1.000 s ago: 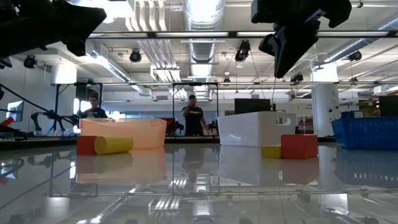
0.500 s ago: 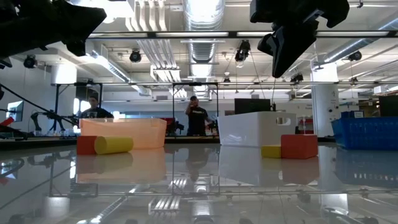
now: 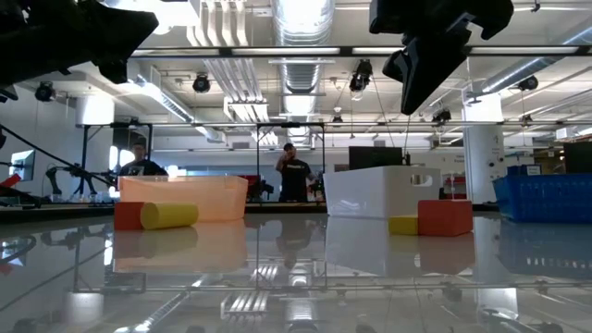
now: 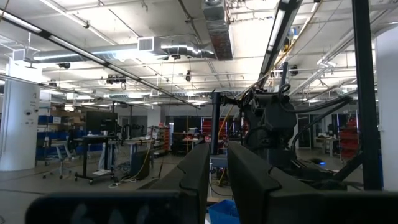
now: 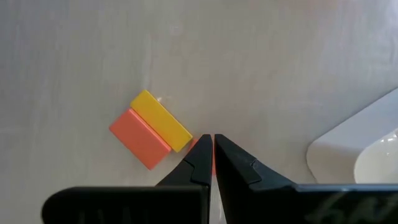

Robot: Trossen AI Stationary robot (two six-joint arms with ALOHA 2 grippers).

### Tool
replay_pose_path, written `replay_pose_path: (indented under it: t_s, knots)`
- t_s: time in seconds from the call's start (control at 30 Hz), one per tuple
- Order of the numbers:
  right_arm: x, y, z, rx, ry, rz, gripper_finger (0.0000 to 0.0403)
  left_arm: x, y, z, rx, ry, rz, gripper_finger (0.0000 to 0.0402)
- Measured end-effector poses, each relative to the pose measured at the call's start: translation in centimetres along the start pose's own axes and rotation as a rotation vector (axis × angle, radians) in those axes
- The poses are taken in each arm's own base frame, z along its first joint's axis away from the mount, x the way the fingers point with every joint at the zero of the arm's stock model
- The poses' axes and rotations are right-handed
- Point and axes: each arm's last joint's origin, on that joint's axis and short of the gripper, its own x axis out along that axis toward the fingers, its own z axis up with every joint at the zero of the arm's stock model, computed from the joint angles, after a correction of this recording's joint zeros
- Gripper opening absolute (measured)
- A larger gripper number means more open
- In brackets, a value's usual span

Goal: Sort & place blocks by color
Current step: Put the orange block into the white bin

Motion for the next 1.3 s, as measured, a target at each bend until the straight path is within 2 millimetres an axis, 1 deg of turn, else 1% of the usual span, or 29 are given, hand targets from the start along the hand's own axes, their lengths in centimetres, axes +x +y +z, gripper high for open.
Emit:
replay_pose_path:
  t_s: [0.1, 0.2, 0.3, 0.53, 0.7, 0.8, 0.87, 0.97, 1.17, 1.3]
  knots:
    - [0.0, 0.0, 0.0, 0.032, -0.001, -0.004, 0.0009, 0.0, 0.0, 0.0, 0.000, 0.000, 0.000, 0.0042]
    - [0.0, -0.1, 0.0, 0.083, -0.004, -0.048, 0.0009, 0.0, 0.0, 0.0, 0.000, 0.000, 0.000, 0.0042]
    - [0.0, -0.2, 0.0, 0.086, -0.004, -0.052, 0.0009, 0.0, 0.0, 0.0, 0.000, 0.000, 0.000, 0.0042]
    - [0.0, -0.1, -0.1, -0.007, 0.005, -0.051, 0.0009, 0.0, 0.0, 0.0, 0.000, 0.000, 0.000, 0.0042]
    - [0.2, 0.0, -0.7, -0.150, 0.059, -0.047, 0.0009, 0.0, 0.0, 0.0, 0.000, 0.000, 0.000, 0.0042]
    - [0.4, -0.1, -1.0, -0.198, 0.084, -0.045, 0.0018, 0.0, 0.0, 0.0, 0.000, 0.000, 0.000, 0.0042]
    - [0.6, -0.1, -1.2, -0.237, 0.093, -0.043, 0.0035, 0.0, 0.0, 0.0, 0.000, 0.000, 0.000, 0.0042]
    - [1.0, -0.1, -1.7, -0.290, 0.114, -0.038, 0.0076, 0.0, 0.0, 0.0, 0.000, 0.000, 0.000, 0.0042]
    - [2.5, 0.0, -3.3, -0.529, 0.169, -0.013, 0.0169, 0.0, 0.0, 0.0, 0.000, 0.000, 0.000, 0.0042]
    - [3.8, 0.1, -3.7, -0.637, 0.127, -0.015, 0.0204, 0.0, 0.0, 0.0, 0.000, 0.000, 0.000, 0.0042]
